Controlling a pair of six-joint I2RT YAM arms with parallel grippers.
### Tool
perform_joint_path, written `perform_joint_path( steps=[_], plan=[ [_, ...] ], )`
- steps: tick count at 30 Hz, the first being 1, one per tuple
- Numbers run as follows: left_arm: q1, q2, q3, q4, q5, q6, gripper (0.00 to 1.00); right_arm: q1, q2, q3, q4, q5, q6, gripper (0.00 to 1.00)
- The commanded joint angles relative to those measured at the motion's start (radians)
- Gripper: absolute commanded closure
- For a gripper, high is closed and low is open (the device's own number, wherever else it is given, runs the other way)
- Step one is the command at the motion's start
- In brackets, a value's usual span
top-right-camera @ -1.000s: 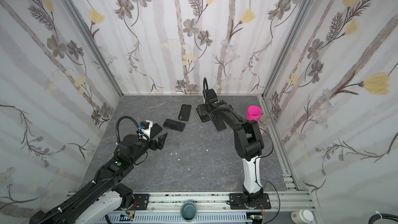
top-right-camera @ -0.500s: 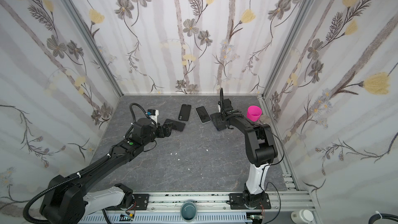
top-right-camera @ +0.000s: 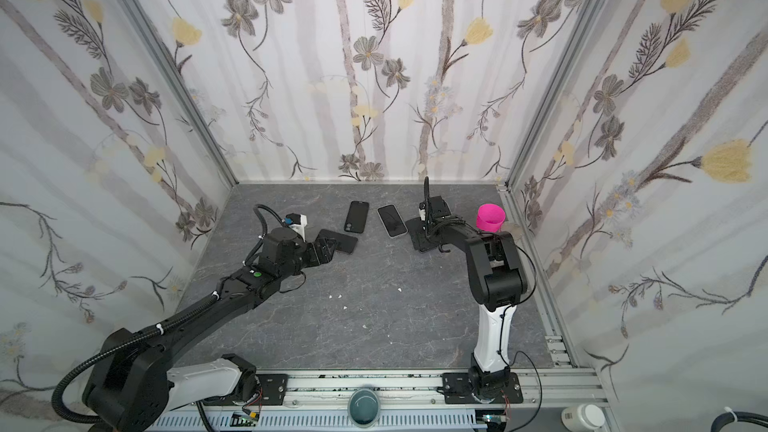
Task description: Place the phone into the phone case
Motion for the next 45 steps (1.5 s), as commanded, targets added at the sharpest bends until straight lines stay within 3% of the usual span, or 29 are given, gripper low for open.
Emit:
perform_joint_path(
  steps=[1,19,26,34,45],
  plan=[
    [0.001,-0.01,-0.004,-0.006,-0.005,-0.028,0.1,0.0,0.018,0.022,0.003,-0.038,-0.021,0.08],
    [0.002,-0.018,-0.013,-0.022,-0.015,-0.015,0.11,-0.002,0.091,0.065,-0.067,-0.074,-0.038,0.25],
    [0.002,-0.013,-0.015,-0.017,-0.018,-0.01,0.11,-0.005,0.083,0.061,-0.074,-0.071,-0.035,0.39],
    [0.002,0.004,-0.007,-0.01,-0.007,-0.008,0.11,-0.005,0.027,0.017,-0.066,-0.066,-0.033,0.5],
    [0.002,0.024,0.021,-0.004,0.025,-0.003,0.11,-0.006,-0.159,-0.142,0.032,-0.068,-0.031,0.55]
  ],
)
